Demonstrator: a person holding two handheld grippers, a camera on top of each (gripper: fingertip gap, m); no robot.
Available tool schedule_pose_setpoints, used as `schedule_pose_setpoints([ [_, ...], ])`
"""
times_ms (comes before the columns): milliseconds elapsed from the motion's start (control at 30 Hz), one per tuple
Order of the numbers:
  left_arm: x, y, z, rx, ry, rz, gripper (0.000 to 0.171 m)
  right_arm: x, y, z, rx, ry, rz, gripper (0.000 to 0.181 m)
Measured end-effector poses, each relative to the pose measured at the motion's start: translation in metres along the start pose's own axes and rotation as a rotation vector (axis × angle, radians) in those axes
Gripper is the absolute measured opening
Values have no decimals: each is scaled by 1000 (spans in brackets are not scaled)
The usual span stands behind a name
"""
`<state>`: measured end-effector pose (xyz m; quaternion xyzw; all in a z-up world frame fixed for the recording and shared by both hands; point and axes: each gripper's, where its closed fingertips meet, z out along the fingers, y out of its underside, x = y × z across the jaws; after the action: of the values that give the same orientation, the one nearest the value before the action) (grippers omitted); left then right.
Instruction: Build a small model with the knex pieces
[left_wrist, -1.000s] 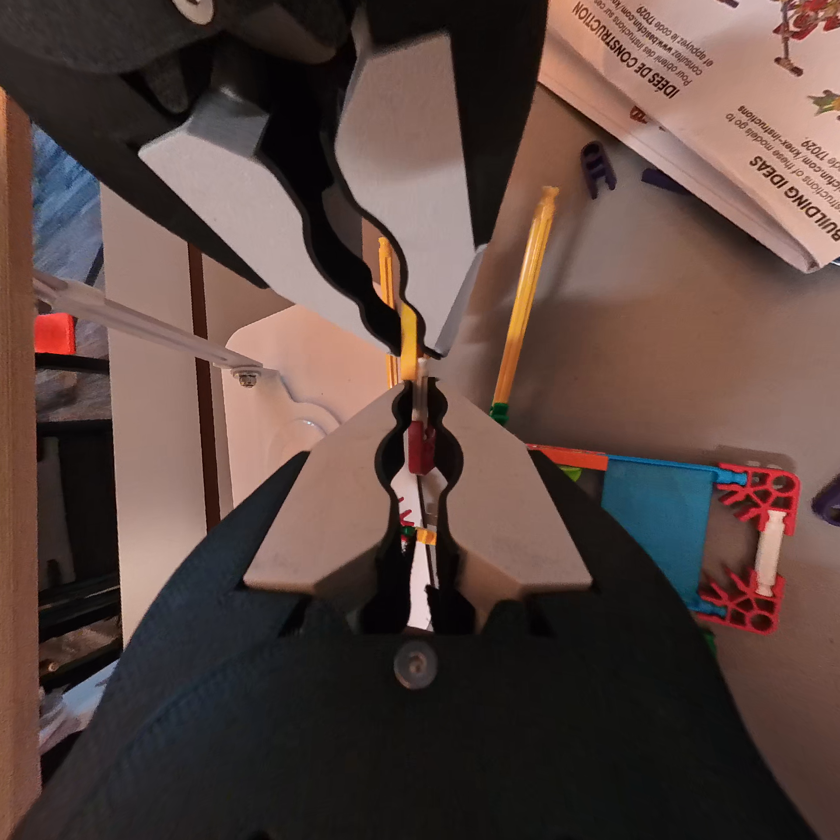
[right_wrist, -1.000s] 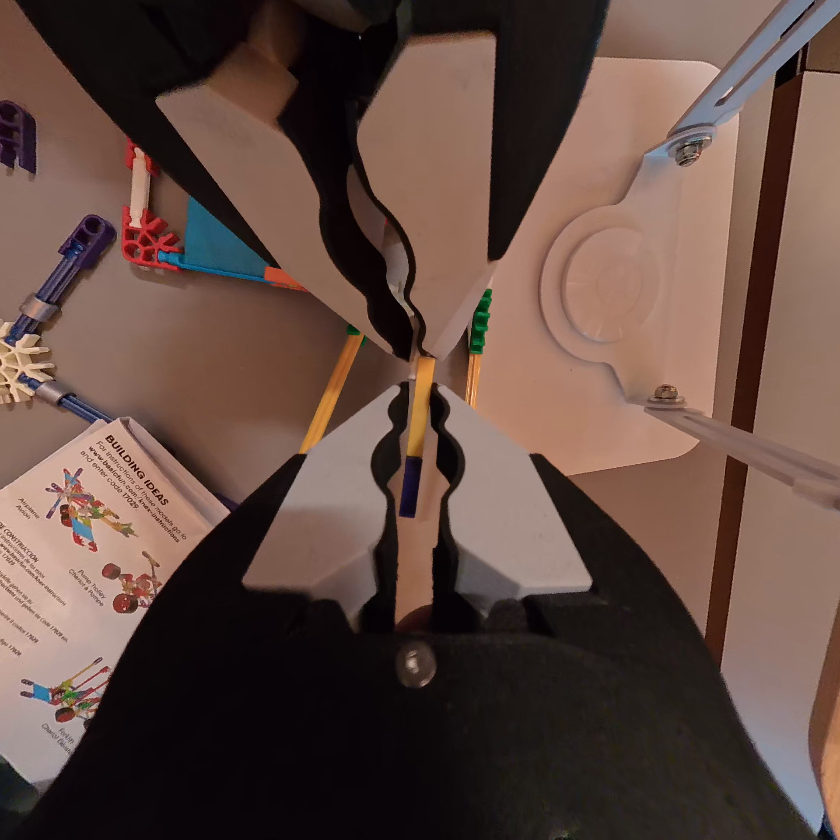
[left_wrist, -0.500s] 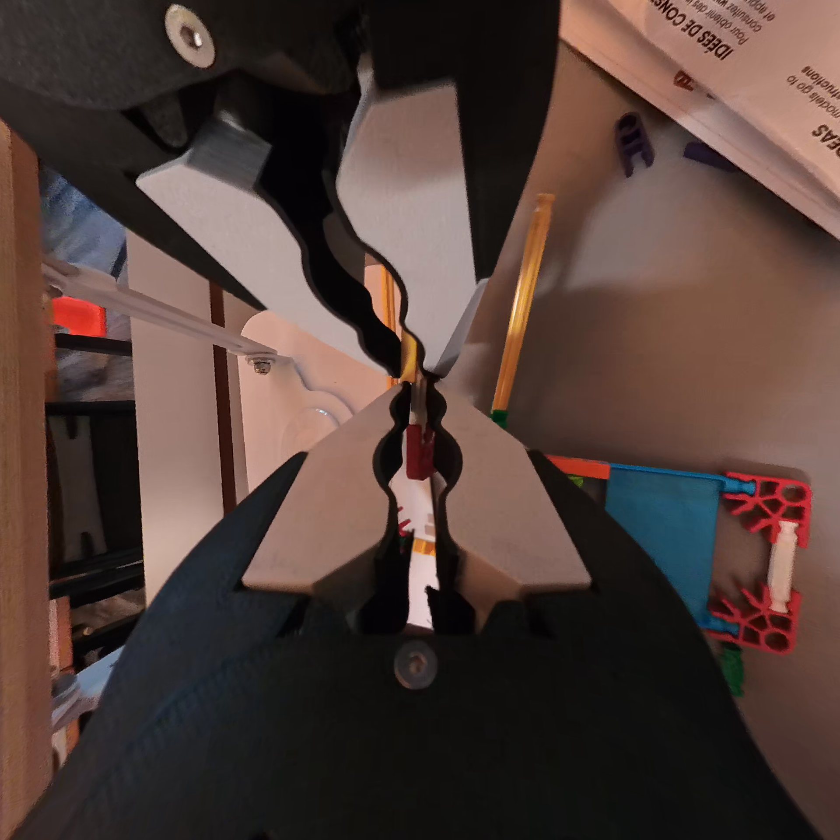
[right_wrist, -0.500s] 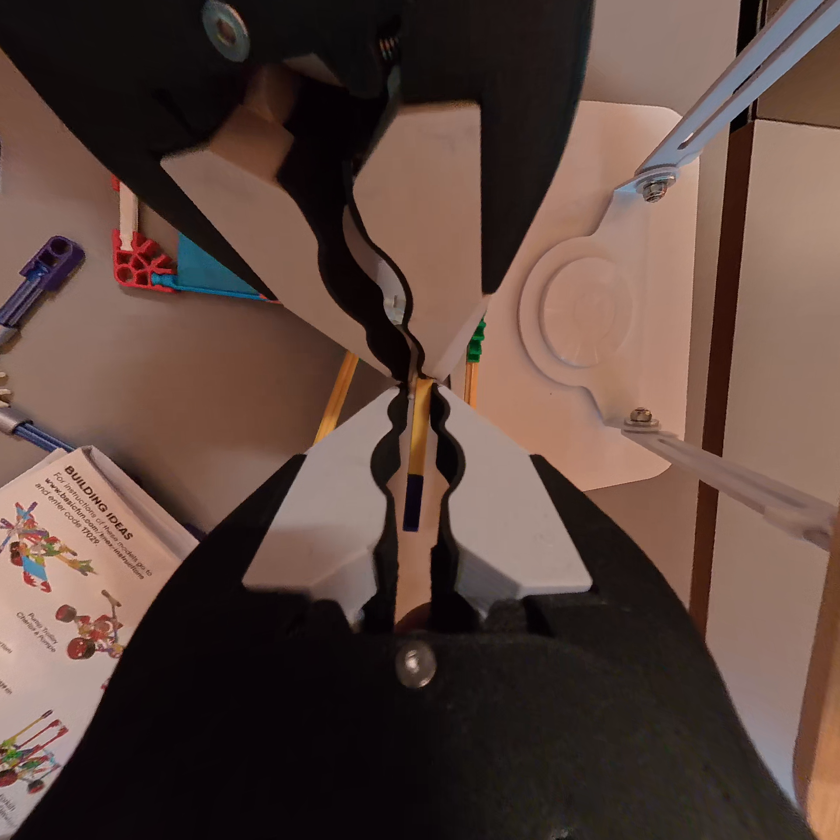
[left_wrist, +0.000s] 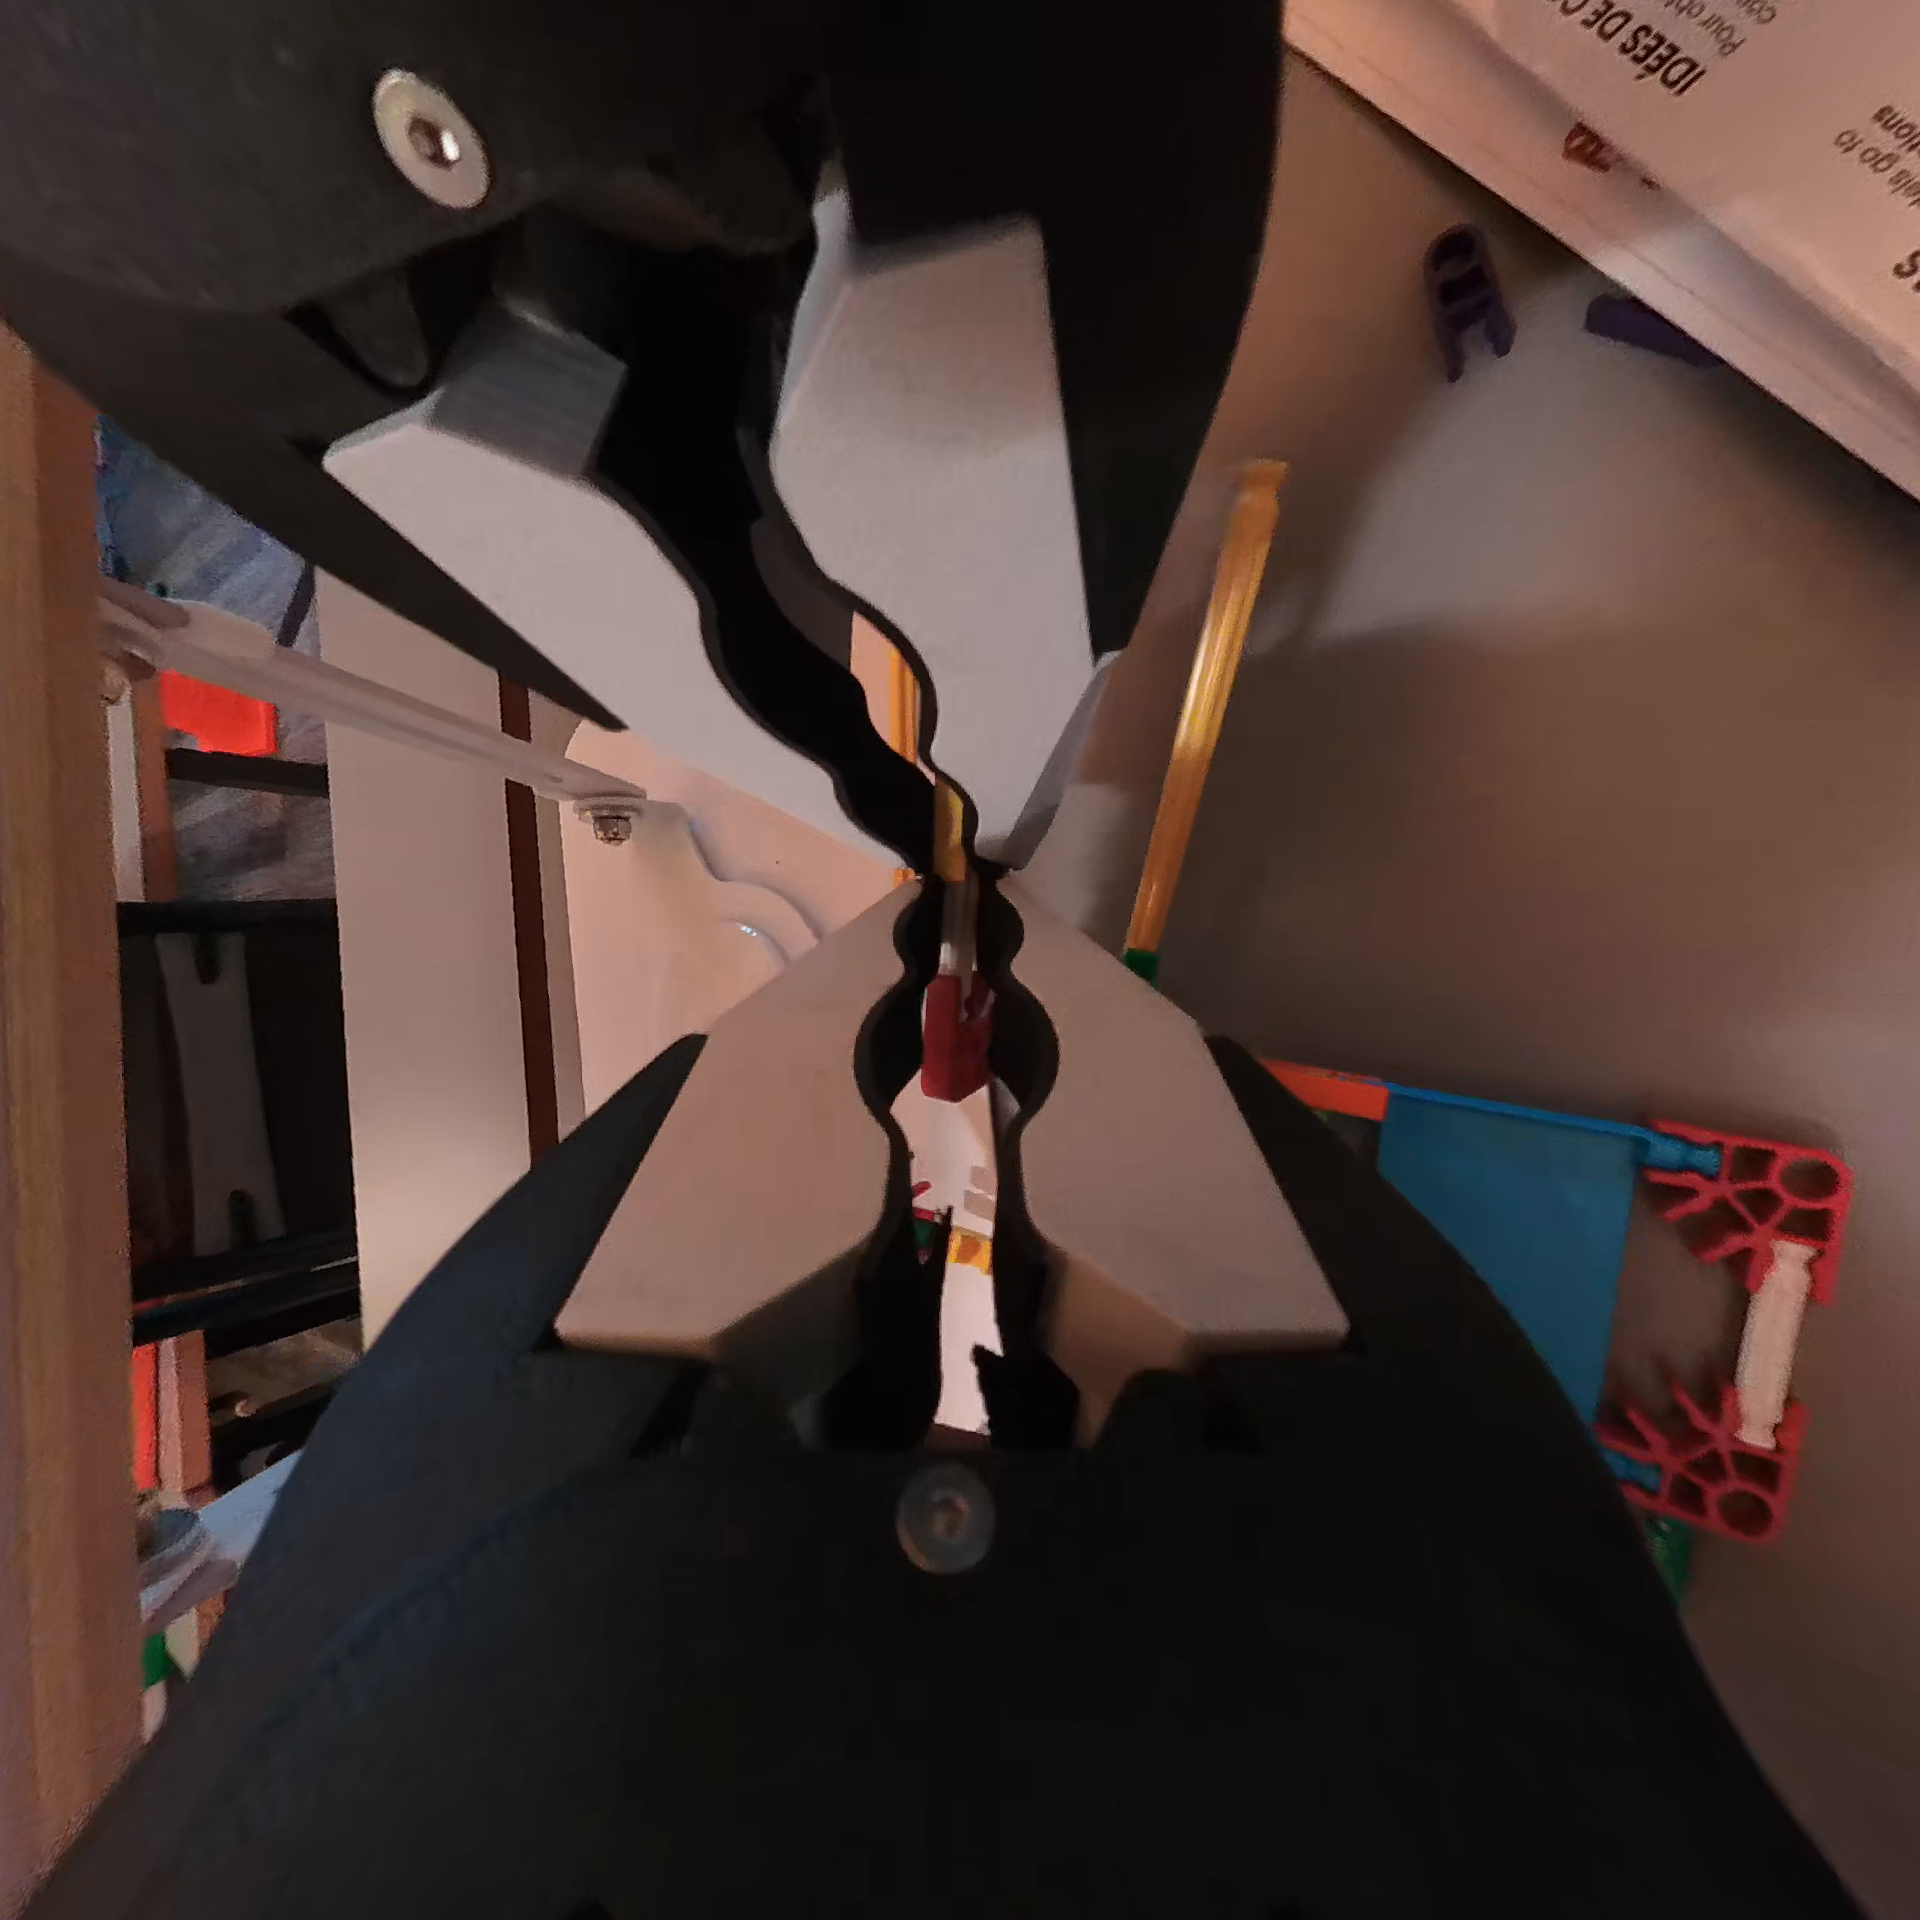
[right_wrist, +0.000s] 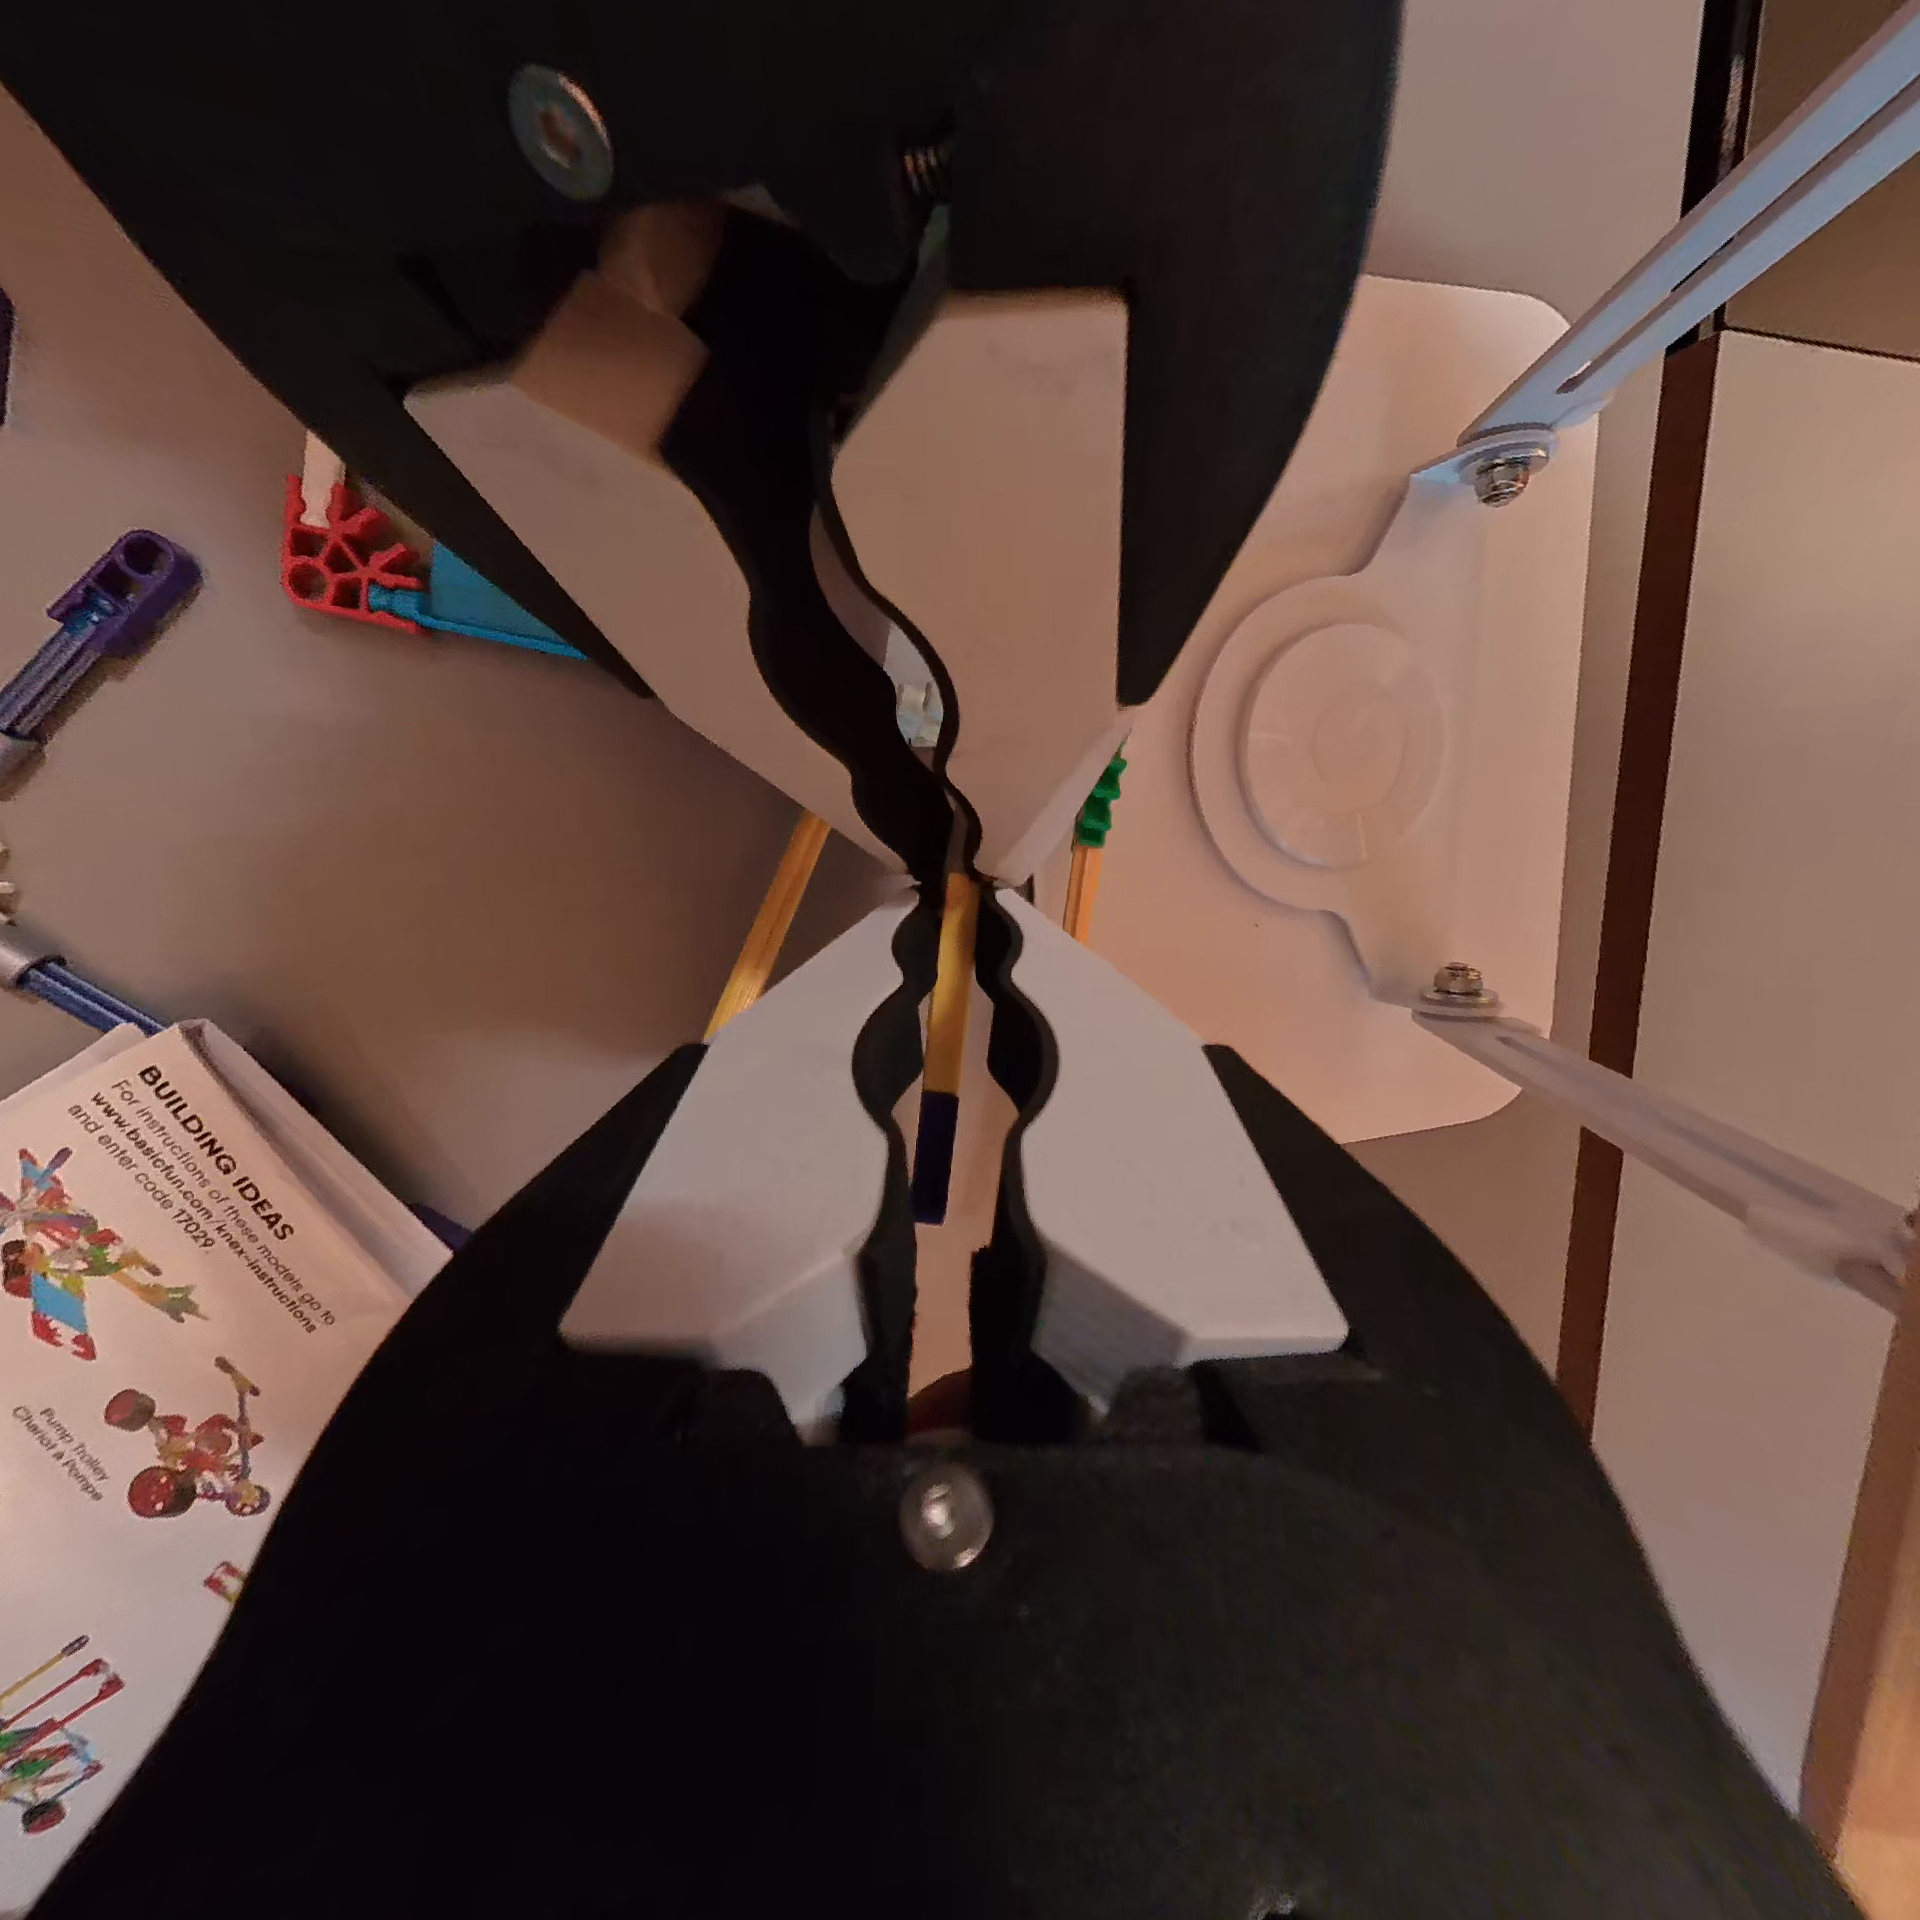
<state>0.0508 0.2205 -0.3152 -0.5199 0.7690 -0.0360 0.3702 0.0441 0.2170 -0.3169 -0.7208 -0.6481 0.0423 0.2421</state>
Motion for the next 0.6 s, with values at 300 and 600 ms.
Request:
schedule_pose_setpoints([
  [300, -8, 4, -3, -27, -12, -42, 36, 10, 12, 0, 2, 27, 30, 9],
  [600, -7, 11, -7, -13, 32, -132, 31, 15, 20, -4, 8, 24, 43, 13],
])
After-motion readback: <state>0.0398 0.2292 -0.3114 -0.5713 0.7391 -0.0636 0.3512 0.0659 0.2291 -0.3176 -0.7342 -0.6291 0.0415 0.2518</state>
